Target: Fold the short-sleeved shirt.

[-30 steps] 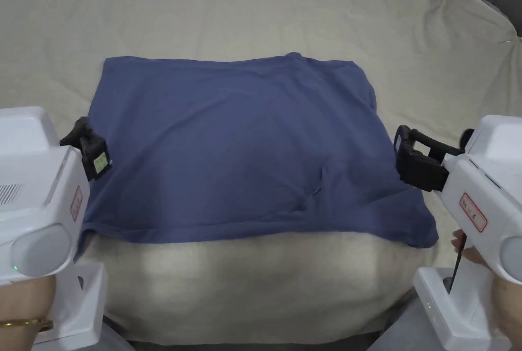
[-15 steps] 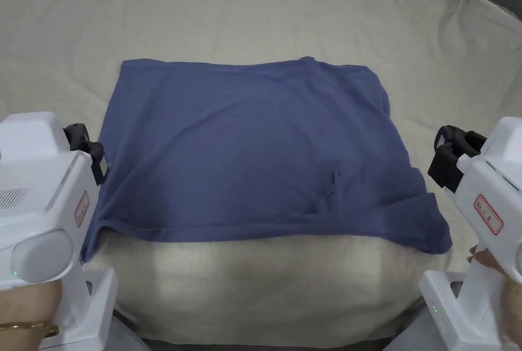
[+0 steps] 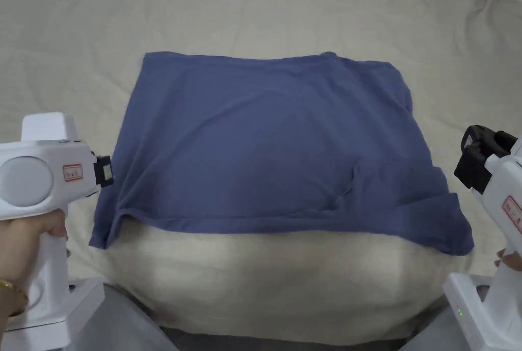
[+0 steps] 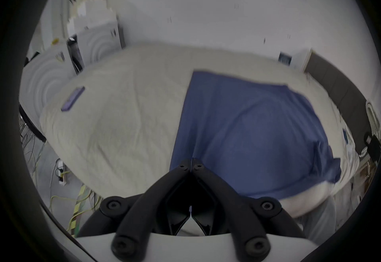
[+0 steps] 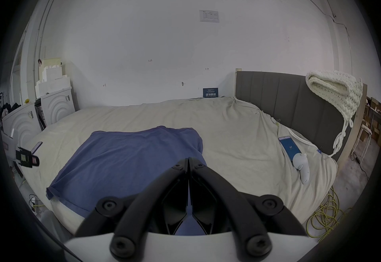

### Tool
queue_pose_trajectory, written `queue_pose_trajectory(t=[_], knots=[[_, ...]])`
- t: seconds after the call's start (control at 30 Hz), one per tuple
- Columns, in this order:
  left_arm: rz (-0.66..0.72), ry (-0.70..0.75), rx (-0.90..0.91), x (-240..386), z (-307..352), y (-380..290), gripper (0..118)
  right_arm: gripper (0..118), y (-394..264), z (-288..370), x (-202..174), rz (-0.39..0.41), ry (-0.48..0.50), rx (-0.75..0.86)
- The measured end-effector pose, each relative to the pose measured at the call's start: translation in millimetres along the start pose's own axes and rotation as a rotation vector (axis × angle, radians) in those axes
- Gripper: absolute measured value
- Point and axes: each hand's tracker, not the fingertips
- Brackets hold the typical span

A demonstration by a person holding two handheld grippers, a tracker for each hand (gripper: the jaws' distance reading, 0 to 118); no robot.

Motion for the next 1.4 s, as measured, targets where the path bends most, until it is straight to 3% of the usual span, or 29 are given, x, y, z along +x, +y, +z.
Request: queue_pose_trajectory(t=[0.03, 0.1, 0.17, 0.2, 0.23, 0.3, 0.47, 0.57, 0.73, 0.8, 0.83, 0.97, 1.27, 1.4], knots=[[-0.012, 0.003, -0.038, -4, -5, 0, 0, 0, 0, -1, 0, 0.002, -0.002, -0.002], [-0.019, 0.014, -0.112, -9, -15, -1, 26, 0, -1, -2, 1, 0.005, 0.001, -0.007], [-0.004, -0.022, -0.167, -16, -28, -5, 78, 0, -1, -3, 1, 0.006, 0.001, -0.014], [0.003, -0.033, -0.182, -17, -32, -7, 91, 0, -1, -3, 0, 0.007, 0.002, -0.016], [0.012, -0.023, -0.175, -18, -37, -9, 97, 0, -1, -3, 0, 0.010, 0.000, -0.017], [0.022, 0.004, -0.189, -19, -48, -15, 98, 0, -1, -3, 0, 0.013, -0.003, -0.014], [0.013, 0.034, -0.258, -21, -72, -22, 96, 0, -4, -5, 2, 0.011, -0.011, -0.027], [0.038, 0.025, -0.278, -20, -78, -26, 69, 0, -6, -6, 3, 0.012, -0.019, -0.041], [-0.011, 0.017, -0.290, -8, -77, -34, 41, 0, -9, -9, 3, 0.022, -0.027, -0.058], [0.012, -0.005, -0.285, -9, -75, -31, 13, 0, -10, -10, 4, 0.018, -0.029, -0.063], [0.052, -0.024, -0.279, -17, -78, -28, 5, 0, -10, -11, 4, 0.013, -0.029, -0.067], [0.044, -0.016, -0.250, -16, -71, -29, 3, 0, -11, -13, 4, 0.020, -0.034, -0.089], [0.083, -0.091, 0.020, -7, -7, -8, 2, 0, 2, -15, 20, 0.023, -0.024, -0.136], [0.094, -0.104, 0.047, -4, 5, -1, 2, 1, 9, -28, 33, 0.001, 0.015, -0.246]])
